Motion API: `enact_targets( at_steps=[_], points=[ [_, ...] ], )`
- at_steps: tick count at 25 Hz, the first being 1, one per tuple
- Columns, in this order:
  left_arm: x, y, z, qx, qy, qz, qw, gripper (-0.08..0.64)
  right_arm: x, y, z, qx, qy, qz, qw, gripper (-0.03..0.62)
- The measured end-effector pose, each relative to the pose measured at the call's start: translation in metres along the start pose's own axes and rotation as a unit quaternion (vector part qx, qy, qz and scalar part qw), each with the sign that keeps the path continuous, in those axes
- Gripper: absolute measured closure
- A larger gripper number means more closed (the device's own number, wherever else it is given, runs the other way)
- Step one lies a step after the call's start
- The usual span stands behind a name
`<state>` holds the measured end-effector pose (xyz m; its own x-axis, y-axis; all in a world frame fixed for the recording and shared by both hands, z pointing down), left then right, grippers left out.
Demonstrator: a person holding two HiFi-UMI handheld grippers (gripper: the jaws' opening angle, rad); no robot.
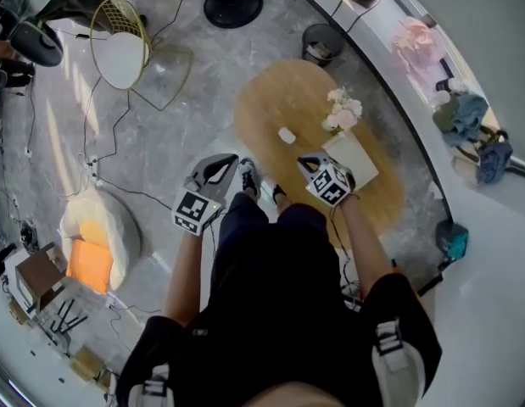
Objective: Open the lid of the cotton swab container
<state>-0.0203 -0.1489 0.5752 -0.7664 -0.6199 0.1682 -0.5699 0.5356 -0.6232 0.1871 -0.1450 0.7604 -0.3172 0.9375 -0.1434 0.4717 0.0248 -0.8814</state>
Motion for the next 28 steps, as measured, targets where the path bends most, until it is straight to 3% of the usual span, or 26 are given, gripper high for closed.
enact_targets(
  at_steps=[5,8,12,16,20,23,28],
  points=[
    [0.009,-0.017,-0.014,0.01,0.009,-0.017,0.9998,0.56,-0.01,-0.02,-0.001,-0.013,-0.073,-0.002,0.997,0.595],
    [0.016,-0.031,-0.02,0.003,0.004,-0.032,0.9995,0.56,-0.019,-0.04,-0.01,0.001,-0.094,-0.021,0.995,0.595],
    [0.027,-0.043,-0.038,0.01,0.004,-0.051,0.9987,0.56,-0.026,-0.078,-0.015,0.029,-0.09,-0.037,0.995,0.595],
    [0.044,-0.061,-0.059,0.028,0.024,-0.062,0.9974,0.56,-0.036,-0.117,-0.021,0.051,-0.092,-0.026,0.994,0.595],
    [0.067,-0.069,-0.071,0.02,0.04,-0.05,0.9978,0.56,-0.044,-0.144,-0.03,0.066,-0.09,-0.016,0.994,0.595],
    [0.079,-0.072,-0.074,0.018,0.025,-0.045,0.9985,0.56,-0.049,-0.16,-0.04,0.082,-0.09,-0.017,0.992,0.592],
    [0.075,-0.084,-0.09,0.045,0.037,-0.059,0.9966,0.56,-0.056,-0.19,-0.057,0.111,-0.068,-0.021,0.991,0.473]
  ],
)
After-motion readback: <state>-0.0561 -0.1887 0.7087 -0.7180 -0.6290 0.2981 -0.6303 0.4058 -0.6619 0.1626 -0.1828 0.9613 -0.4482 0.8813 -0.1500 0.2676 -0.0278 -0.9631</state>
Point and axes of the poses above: the fingertips, and each gripper's own axes: y backward along the fingers, x to its left, z out of its top, the point moved 4 cm from there along y, backward along the fingers, and after that the axes turned 10 degrees about x, right-handed, at the moved point
